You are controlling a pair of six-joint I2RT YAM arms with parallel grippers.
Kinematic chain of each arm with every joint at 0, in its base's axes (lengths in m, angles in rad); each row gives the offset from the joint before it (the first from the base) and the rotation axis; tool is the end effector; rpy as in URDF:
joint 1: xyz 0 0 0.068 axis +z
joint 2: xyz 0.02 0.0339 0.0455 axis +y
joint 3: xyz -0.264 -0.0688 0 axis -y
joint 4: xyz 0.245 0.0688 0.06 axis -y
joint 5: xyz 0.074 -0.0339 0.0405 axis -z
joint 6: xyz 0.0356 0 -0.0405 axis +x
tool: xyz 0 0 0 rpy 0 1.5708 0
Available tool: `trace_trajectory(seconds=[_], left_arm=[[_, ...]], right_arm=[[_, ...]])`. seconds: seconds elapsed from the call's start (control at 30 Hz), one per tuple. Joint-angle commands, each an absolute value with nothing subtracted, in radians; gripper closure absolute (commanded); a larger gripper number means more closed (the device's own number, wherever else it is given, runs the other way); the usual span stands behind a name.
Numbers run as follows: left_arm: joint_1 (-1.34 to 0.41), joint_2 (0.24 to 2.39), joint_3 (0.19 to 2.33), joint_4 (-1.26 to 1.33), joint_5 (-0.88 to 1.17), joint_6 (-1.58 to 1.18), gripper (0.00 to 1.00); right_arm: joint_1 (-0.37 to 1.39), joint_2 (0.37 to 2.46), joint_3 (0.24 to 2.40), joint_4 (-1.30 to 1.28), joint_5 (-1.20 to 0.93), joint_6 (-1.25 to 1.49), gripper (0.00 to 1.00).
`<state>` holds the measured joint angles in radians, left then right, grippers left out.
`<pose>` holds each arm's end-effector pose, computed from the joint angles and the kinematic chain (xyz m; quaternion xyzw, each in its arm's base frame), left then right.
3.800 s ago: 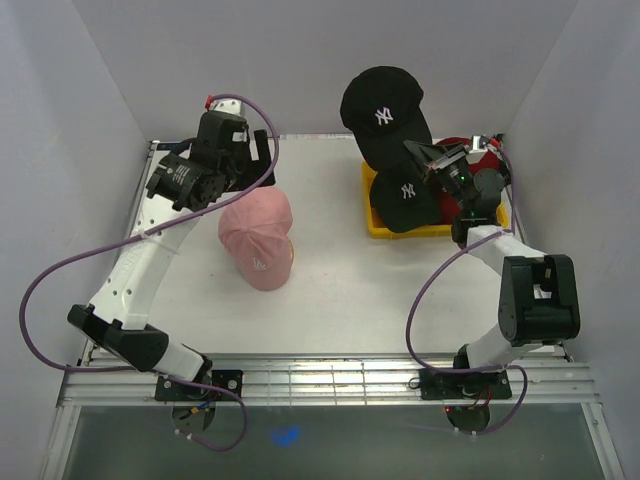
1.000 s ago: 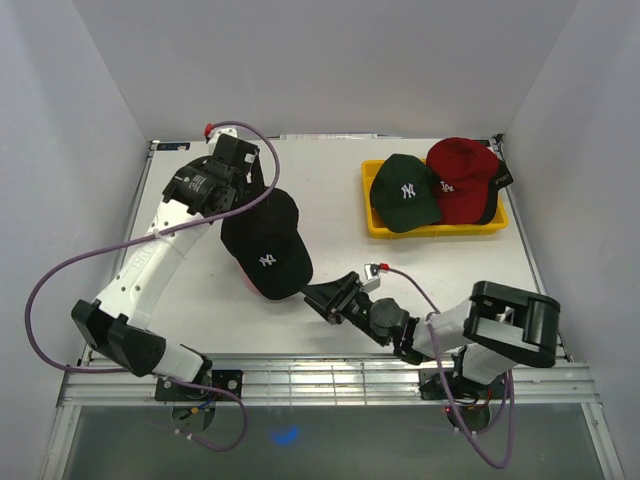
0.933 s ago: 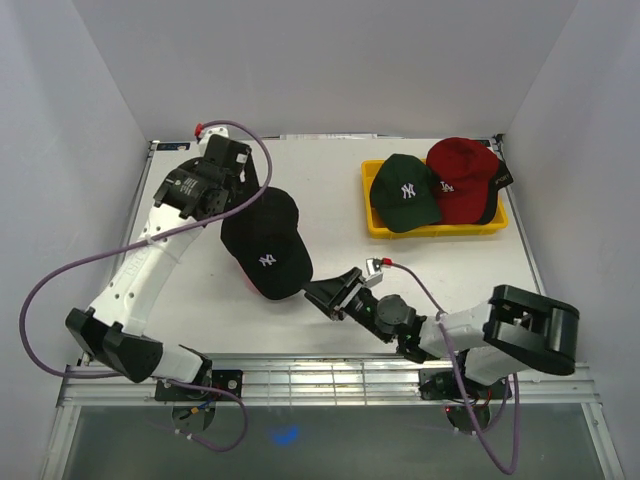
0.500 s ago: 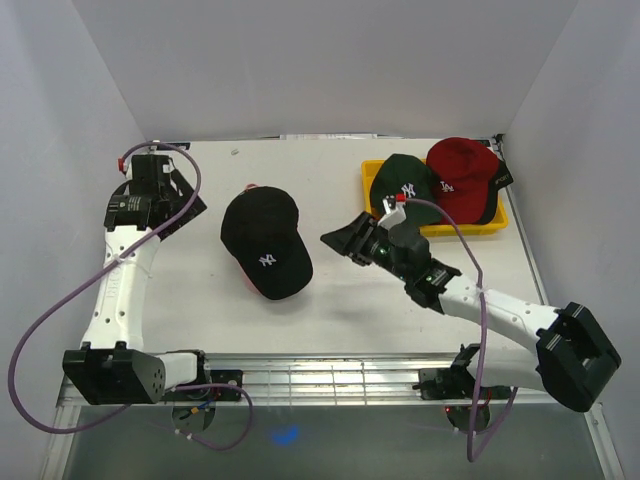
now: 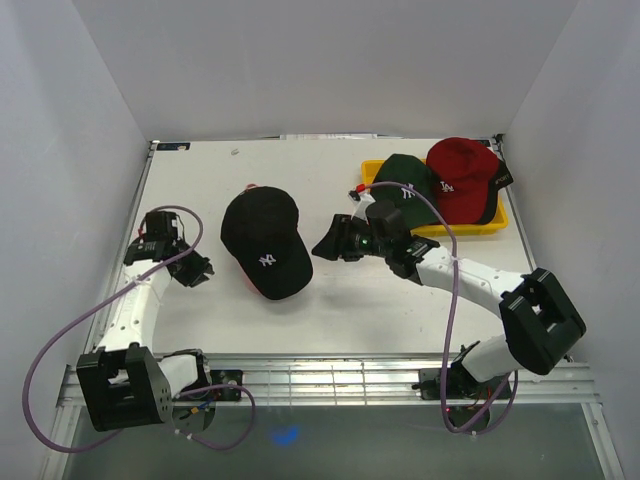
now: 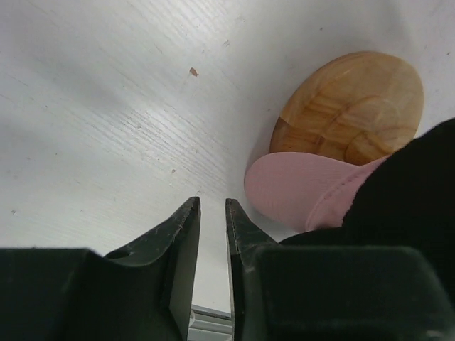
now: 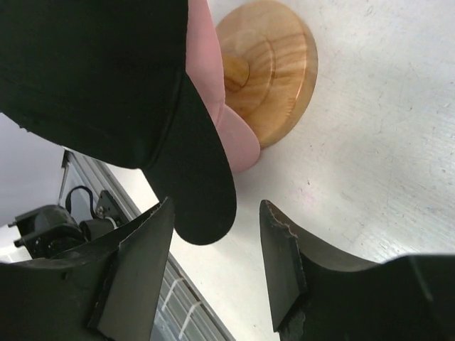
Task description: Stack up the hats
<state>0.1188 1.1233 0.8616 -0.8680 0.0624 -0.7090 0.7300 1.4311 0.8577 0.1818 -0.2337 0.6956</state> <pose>0.2035 0.0221 0.2470 -0.3860 0.8957 -0.0927 0.2004 0.2345 0.2209 0.2510 -0.0790 0.8243 0.4344 0.3544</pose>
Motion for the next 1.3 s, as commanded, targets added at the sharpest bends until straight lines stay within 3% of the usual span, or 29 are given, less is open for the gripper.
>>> trace_trajectory(seconds=[0.0,0.67,0.83,1.27], left_arm=[[0.123,1.095,0.772,-0.763,0.13,-0.779,0.69],[0.124,1.223,0.589,-0.407,0.221,-0.907,0.74],[0.123,1.239,0.583,-0.376,0.247,-0.907,0.74],[0.123,1.226,0.534,-0.304,0.299,-0.931,0.77]], right_arm=[[0.718,1.448,0.884,0.245,-0.321,0.627,0.43],[0.718,1.598,0.867,0.491,-0.46,0.634,0.49],[0.718,1.612,0.854,0.509,-0.462,0.653,0.56],[0.73,1.626,0.813,0.563,-0.466,0.68,0.6]])
